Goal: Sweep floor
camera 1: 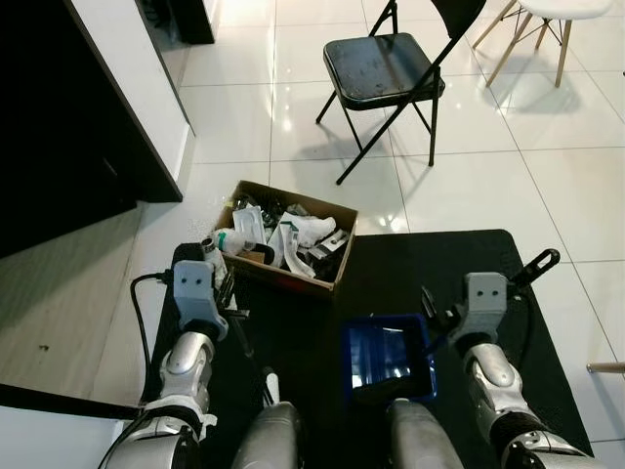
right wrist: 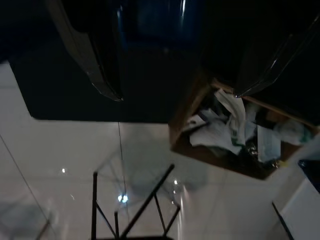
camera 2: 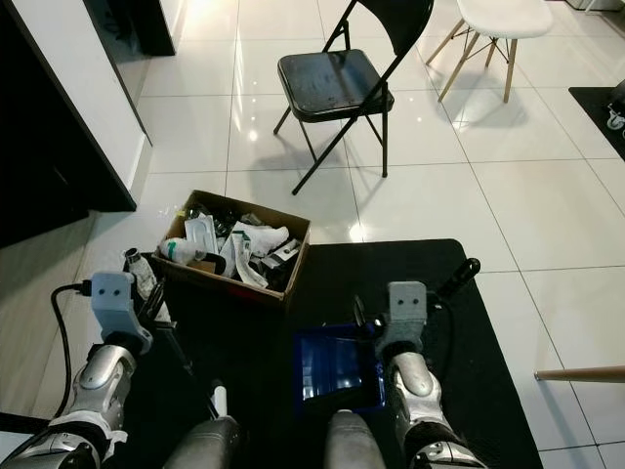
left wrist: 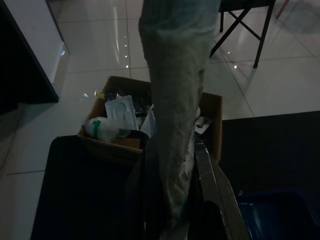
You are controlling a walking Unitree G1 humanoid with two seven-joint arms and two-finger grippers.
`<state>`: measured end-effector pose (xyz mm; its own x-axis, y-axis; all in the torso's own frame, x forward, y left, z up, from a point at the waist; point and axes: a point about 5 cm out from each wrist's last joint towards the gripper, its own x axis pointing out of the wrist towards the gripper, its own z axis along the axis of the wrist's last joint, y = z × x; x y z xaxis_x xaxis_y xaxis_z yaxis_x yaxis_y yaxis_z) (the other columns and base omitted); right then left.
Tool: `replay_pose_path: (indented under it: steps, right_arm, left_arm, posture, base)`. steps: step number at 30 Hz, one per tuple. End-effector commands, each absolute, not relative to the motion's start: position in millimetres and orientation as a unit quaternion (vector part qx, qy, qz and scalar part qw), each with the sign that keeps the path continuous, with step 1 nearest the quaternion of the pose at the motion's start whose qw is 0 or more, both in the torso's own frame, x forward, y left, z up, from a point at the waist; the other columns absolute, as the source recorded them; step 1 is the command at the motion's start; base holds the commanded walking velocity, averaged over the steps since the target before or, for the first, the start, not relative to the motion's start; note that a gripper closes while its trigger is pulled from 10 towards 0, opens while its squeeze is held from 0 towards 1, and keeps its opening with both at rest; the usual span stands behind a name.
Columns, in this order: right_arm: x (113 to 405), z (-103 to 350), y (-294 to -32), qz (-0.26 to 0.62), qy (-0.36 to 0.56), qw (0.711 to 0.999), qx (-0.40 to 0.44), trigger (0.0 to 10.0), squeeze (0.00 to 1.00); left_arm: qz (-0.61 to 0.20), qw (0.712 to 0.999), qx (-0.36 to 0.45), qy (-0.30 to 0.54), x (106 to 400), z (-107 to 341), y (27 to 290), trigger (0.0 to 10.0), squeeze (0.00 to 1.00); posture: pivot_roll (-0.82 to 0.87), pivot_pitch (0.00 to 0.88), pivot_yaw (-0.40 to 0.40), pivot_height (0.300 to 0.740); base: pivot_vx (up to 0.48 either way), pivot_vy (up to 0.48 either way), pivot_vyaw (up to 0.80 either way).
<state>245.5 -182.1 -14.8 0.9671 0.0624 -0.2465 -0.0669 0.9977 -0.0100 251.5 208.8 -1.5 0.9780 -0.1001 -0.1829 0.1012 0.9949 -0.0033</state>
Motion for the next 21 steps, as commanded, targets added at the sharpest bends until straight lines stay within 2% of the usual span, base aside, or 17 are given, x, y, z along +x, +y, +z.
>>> replay_pose_path:
  steps: [1,6,12,18,19,21]
  right_arm:
    - [243.5,-15.4,-184.1,0.022,0.123,0.992,-0.018,10.0,0.00]
    - [244.0,-12.9,-187.0,0.024,0.113,0.991,-0.064,10.0,0.00]
    - [243.2,-12.5,-184.3,0.023,0.106,0.992,-0.067,10.0,0.00]
    - [242.7,-13.4,-181.2,0.037,0.110,0.991,-0.062,10.0,0.00]
    - [242.4,-14.4,-179.7,0.042,0.114,0.991,-0.062,10.0,0.00]
    - [242.4,-14.4,-179.7,0.042,0.114,0.991,-0.062,10.0,0.00]
  left_arm:
    - [-0.057,0.990,-0.012,0.127,244.1,-11.7,208.6,10.0,0.00]
    - [-0.035,0.993,0.012,0.109,251.0,-3.8,215.0,10.0,0.00]
    - [-0.017,0.995,-0.004,0.099,250.9,-2.5,215.0,10.0,0.00]
    - [-0.005,0.995,0.005,0.104,249.9,-3.3,217.0,10.0,0.00]
    - [0.029,0.993,0.027,0.114,249.7,-4.5,220.9,10.0,0.00]
    - [0.029,0.993,0.027,0.114,249.7,-4.5,220.9,10.0,0.00]
  posture:
    - [-0.01,0.084,-0.001,0.740]
    - [-0.01,0.084,0.007,0.740]
    - [-0.01,0.068,0.014,0.740]
    - [-0.01,0.066,0.017,0.740]
    - [-0.01,0.060,0.022,0.740]
    - [-0.01,0.060,0.022,0.740]
  base:
    - [0.000,0.000,0.00]
    - [0.000,0.000,0.00]
    - [0.000,0.000,0.00]
    - [0.000,0.000,0.00]
    - [0.000,0.000,0.00]
    - [0.000,0.000,0.00]
